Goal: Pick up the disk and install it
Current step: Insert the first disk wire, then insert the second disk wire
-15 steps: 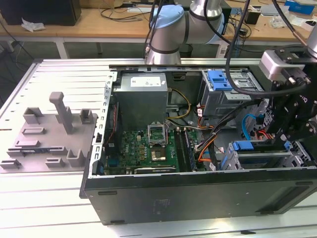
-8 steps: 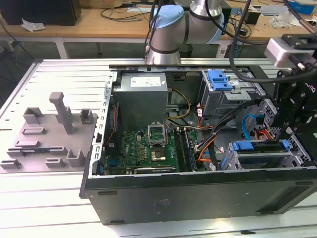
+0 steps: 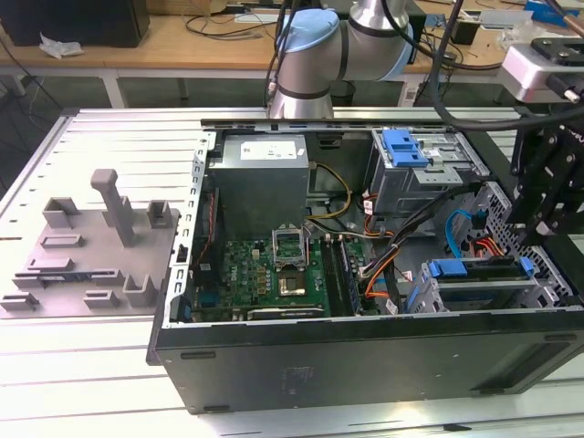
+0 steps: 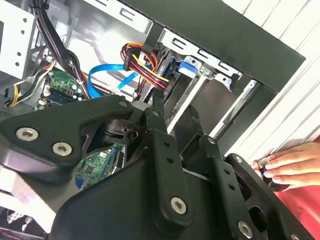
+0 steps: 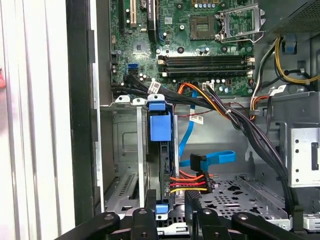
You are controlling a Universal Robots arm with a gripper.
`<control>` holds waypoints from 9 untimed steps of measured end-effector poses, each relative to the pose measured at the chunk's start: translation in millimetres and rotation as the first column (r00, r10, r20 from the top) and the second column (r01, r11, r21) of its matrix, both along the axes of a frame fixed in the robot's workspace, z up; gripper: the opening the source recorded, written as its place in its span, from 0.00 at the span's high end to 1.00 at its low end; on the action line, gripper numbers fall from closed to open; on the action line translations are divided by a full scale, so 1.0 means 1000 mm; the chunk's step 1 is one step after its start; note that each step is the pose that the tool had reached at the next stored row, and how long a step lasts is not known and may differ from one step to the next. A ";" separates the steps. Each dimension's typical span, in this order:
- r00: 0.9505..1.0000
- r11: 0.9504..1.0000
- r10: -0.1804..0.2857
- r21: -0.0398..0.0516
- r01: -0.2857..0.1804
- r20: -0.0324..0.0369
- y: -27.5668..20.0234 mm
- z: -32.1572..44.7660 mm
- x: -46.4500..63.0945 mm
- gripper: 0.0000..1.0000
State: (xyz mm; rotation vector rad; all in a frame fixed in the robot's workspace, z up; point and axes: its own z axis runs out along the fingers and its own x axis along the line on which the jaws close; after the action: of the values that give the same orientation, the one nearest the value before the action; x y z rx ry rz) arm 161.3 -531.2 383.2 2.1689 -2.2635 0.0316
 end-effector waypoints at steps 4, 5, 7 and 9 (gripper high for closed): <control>1.000 1.000 0.000 0.000 0.000 0.000 0.0000 0.0015 0.000 0.64; 1.000 1.000 0.000 0.000 0.000 0.000 0.0000 0.0016 0.000 0.64; 1.000 1.000 0.000 0.000 0.000 0.000 0.0000 0.0019 0.000 0.64; 1.000 1.000 0.000 0.000 0.000 0.000 0.0000 0.0021 0.000 0.64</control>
State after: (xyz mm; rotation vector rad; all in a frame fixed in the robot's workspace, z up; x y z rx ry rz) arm 161.2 -531.2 385.3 2.1687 -2.2634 0.0319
